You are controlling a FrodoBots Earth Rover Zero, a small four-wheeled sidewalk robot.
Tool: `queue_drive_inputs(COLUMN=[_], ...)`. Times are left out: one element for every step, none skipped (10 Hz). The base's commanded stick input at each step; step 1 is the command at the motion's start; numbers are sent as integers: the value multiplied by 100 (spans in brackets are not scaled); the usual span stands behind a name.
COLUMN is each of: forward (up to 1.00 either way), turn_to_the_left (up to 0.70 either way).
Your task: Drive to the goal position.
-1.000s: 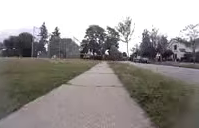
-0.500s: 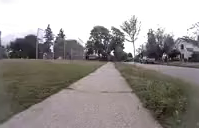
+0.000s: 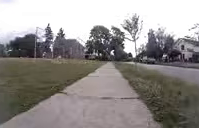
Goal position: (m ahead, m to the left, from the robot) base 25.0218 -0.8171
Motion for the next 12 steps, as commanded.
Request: queue_drive_inputs(forward=[70,70,70,70,70,70,70,70,70,70,70,70], turn_to_the_left=[0,0,0,0,0,0,0,0,0,0,0,0])
